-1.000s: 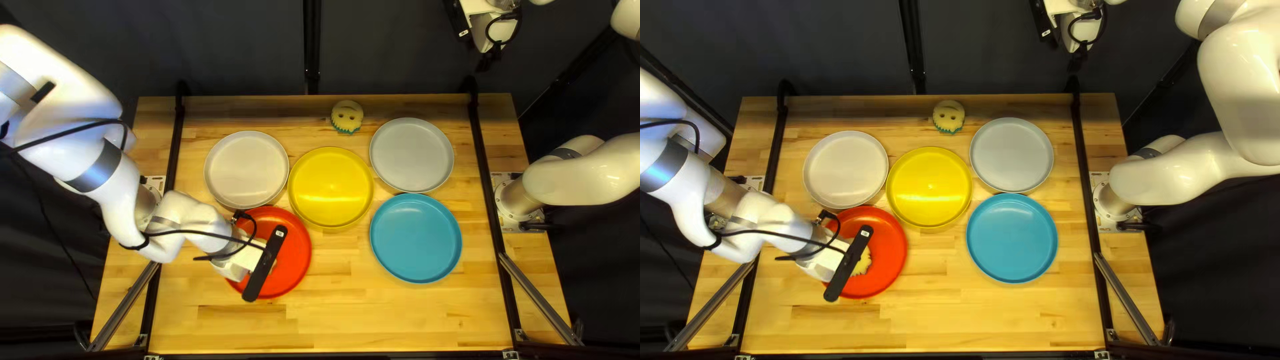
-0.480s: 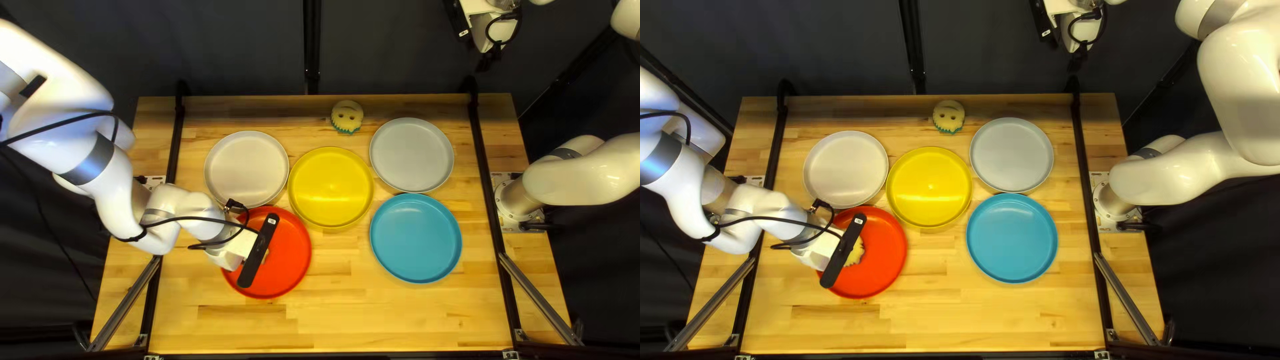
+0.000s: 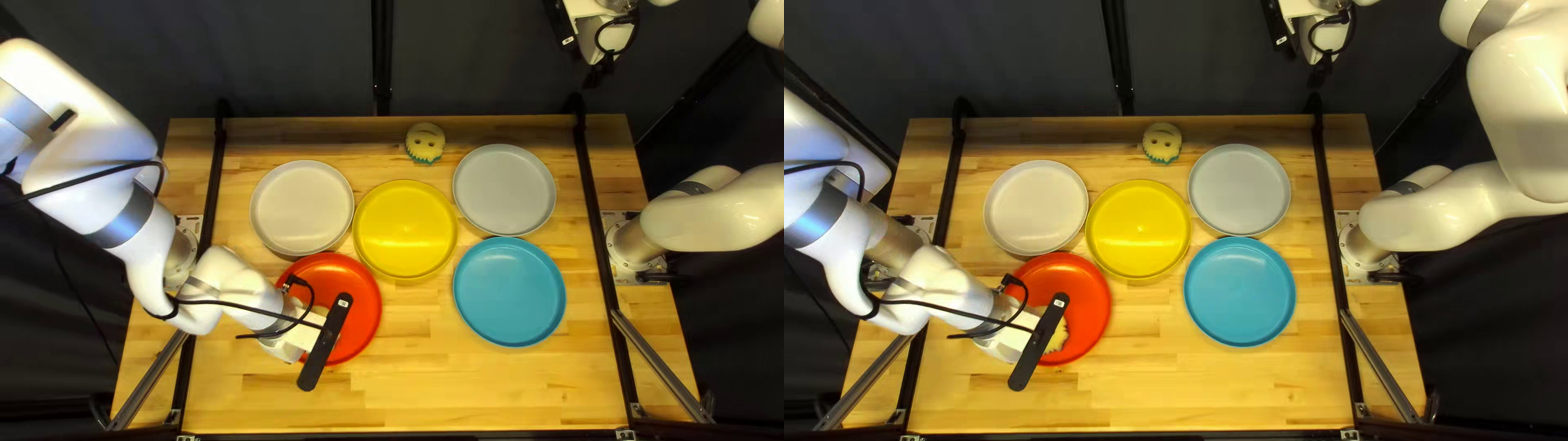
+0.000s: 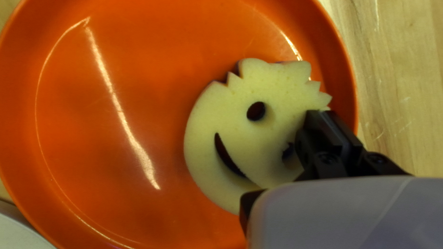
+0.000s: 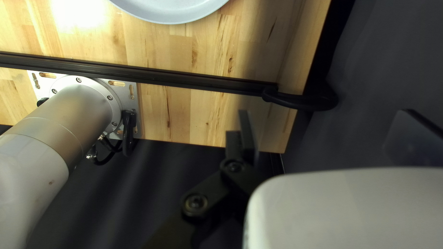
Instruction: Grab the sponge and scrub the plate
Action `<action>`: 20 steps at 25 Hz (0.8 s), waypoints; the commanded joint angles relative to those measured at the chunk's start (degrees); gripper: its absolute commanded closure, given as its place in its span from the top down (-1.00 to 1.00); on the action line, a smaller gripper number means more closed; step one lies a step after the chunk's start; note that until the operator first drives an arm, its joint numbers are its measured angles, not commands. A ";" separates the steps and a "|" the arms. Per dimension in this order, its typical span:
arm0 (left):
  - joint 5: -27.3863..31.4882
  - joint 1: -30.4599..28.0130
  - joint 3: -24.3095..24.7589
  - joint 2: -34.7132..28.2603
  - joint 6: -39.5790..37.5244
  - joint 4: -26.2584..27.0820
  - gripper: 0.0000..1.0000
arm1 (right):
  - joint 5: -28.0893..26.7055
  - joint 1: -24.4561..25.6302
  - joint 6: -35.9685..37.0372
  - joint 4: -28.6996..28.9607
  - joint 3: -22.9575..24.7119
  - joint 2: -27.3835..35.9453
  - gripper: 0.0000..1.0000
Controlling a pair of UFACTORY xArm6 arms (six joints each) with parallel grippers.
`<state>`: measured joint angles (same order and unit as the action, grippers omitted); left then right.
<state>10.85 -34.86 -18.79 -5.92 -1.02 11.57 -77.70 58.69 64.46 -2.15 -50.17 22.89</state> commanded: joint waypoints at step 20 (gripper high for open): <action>1.63 -0.09 -7.99 5.71 1.43 -0.18 -1.00 | 0.00 0.00 0.00 0.00 0.00 0.00 1.00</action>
<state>12.58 -34.52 -24.77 -2.23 0.19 11.75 -77.70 58.69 64.46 -2.15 -50.17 22.89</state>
